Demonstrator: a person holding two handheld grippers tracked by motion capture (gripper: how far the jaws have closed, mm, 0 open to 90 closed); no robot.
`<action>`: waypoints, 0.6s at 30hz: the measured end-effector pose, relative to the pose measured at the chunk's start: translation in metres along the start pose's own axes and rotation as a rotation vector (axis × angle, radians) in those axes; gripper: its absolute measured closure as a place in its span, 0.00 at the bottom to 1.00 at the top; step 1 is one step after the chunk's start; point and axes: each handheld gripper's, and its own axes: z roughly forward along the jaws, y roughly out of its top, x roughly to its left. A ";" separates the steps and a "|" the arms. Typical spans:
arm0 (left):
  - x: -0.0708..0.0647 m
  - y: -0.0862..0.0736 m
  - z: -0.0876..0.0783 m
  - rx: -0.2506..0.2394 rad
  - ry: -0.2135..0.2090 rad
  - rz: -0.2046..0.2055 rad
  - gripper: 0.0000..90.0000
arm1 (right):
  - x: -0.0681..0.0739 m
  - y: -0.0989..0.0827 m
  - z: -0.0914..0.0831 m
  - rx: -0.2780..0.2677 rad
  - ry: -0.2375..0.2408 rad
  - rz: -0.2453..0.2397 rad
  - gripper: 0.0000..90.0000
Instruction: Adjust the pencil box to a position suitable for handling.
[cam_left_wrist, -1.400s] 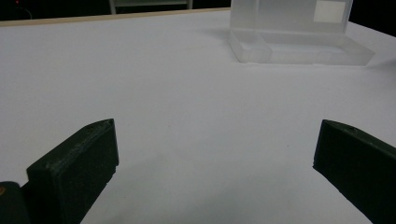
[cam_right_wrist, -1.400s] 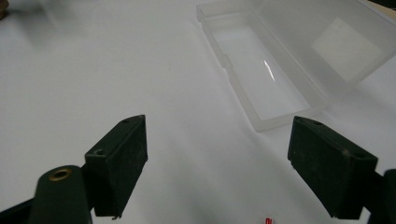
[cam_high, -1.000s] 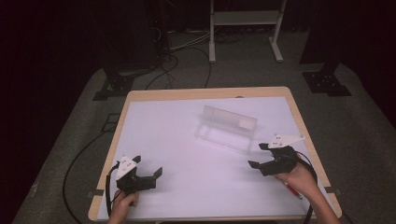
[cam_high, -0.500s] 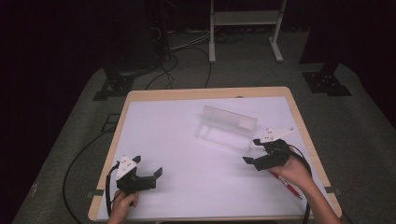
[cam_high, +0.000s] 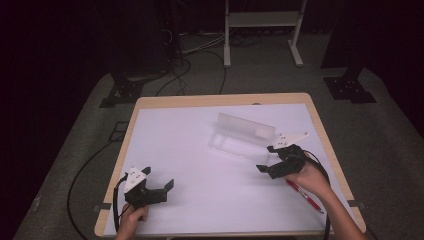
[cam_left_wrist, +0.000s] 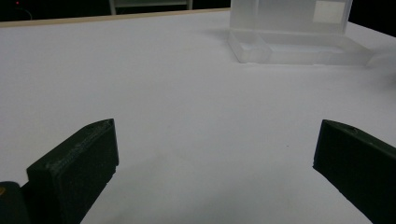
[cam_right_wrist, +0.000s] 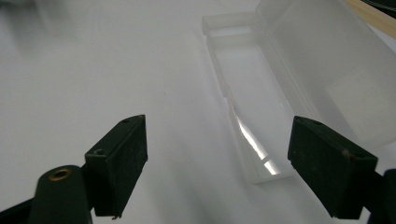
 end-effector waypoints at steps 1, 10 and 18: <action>0.000 0.000 0.000 0.000 0.000 0.000 0.00 | 0.000 0.001 0.000 -0.002 -0.001 -0.001 0.21; 0.000 0.000 0.000 -0.003 0.000 -0.004 0.00 | -0.004 0.010 0.005 -0.005 -0.002 -0.009 0.21; 0.000 0.000 0.000 -0.004 0.000 -0.005 0.00 | -0.009 0.017 0.014 0.010 0.009 -0.015 0.21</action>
